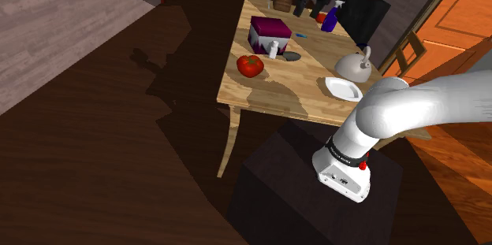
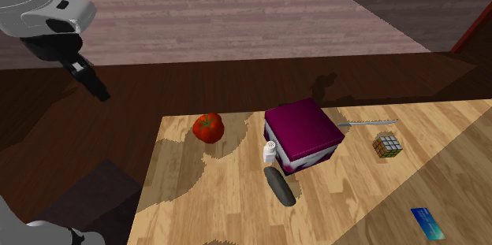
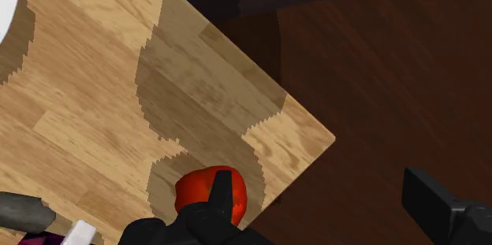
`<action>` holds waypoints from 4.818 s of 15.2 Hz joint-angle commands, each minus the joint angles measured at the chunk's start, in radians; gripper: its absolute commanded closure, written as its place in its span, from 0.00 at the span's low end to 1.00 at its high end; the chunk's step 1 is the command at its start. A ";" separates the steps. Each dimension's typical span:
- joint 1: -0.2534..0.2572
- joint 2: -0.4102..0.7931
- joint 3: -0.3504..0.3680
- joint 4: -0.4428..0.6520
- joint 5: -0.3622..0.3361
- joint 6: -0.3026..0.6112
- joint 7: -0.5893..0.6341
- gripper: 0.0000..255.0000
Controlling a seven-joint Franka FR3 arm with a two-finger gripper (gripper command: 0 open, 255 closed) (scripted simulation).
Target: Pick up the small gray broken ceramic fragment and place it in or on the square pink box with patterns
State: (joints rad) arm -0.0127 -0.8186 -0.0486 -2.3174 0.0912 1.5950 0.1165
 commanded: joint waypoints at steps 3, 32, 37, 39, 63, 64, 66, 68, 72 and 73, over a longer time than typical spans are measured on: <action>0.000 -0.012 -0.031 -0.052 -0.037 0.035 -0.071 0.00; 0.087 0.598 -0.667 -0.138 -0.358 0.850 -1.111 0.00; 0.147 0.854 -0.758 -0.024 -0.112 0.981 -1.430 0.00; 0.120 0.961 -0.738 0.035 0.022 1.012 -1.576 0.00; -0.089 1.253 -0.539 0.220 0.315 1.101 -1.884 1.00; -0.089 1.253 -0.539 0.221 0.315 1.101 -1.884 1.00; -0.089 1.253 -0.539 0.220 0.315 1.101 -1.884 1.00; -0.089 1.253 -0.539 0.220 0.315 1.102 -1.884 1.00; -0.067 1.224 -0.567 0.221 0.283 1.072 -1.862 1.00; -0.060 1.214 -0.576 0.222 0.272 1.062 -1.855 1.00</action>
State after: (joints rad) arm -0.0804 0.4071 -0.6145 -2.0931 0.3755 2.6666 -1.7457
